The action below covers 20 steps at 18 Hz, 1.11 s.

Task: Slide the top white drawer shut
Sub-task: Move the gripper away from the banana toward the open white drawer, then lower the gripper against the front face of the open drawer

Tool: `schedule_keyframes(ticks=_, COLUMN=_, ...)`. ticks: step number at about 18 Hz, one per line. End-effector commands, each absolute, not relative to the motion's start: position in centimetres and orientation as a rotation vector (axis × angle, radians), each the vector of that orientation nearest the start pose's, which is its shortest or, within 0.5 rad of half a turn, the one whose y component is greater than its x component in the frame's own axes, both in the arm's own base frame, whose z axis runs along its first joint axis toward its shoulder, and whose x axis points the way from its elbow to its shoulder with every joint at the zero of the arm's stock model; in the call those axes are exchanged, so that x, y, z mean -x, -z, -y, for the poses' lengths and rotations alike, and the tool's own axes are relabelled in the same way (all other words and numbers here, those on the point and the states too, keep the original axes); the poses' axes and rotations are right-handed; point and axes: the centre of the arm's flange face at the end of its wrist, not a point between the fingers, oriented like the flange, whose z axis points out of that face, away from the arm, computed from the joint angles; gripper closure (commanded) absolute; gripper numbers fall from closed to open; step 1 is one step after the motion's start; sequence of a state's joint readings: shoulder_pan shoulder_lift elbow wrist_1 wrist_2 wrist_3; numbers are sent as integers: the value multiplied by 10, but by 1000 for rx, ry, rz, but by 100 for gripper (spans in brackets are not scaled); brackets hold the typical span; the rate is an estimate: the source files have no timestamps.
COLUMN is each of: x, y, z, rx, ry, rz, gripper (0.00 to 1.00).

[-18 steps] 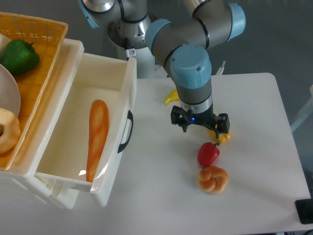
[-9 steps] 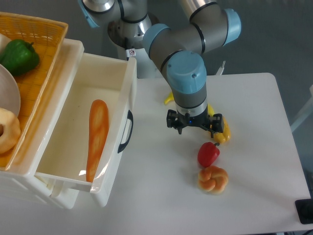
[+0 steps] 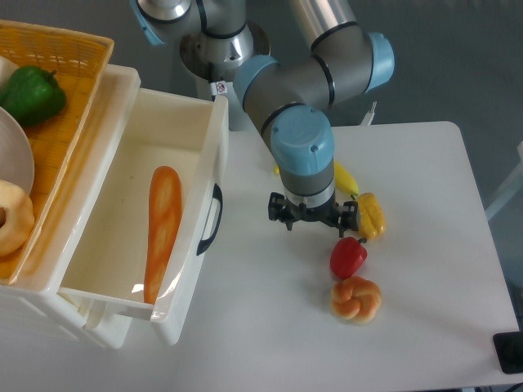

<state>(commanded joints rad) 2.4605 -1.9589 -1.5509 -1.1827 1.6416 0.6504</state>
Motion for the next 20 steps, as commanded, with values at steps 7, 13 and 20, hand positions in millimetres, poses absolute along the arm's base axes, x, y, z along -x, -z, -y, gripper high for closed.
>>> schedule_keyframes(ticks=7, x=406, y=-298, z=-504, rx=3094, ry=55, rz=442, gripper=0)
schedule_keyframes(ticks=13, x=399, y=-284, z=-509, rx=3077, ry=139, rz=459, gripper=0)
schedule_keyframes(ticks=20, x=390, y=-293, z=-511, rx=3055, ry=223, rz=462, gripper=0)
